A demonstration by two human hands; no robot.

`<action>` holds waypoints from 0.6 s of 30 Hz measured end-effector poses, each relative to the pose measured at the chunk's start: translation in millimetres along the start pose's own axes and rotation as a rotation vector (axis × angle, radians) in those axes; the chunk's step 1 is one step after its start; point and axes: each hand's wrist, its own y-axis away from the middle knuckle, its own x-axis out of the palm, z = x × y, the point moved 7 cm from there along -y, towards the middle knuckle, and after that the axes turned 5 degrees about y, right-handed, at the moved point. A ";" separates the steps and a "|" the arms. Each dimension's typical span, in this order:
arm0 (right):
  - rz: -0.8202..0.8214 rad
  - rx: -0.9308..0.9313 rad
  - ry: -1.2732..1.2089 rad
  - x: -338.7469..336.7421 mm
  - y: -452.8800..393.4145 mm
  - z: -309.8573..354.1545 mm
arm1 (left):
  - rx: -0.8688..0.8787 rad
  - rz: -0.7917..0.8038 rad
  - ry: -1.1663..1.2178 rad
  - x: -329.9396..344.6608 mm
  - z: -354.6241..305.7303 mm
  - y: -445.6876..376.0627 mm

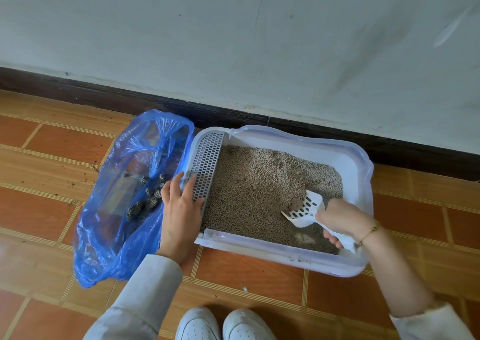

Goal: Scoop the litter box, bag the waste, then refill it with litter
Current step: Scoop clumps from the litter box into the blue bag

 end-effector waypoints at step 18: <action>-0.194 -0.218 -0.506 15.4 -13.2 2.4 | -0.059 0.081 0.003 0.1 5.8 -4.5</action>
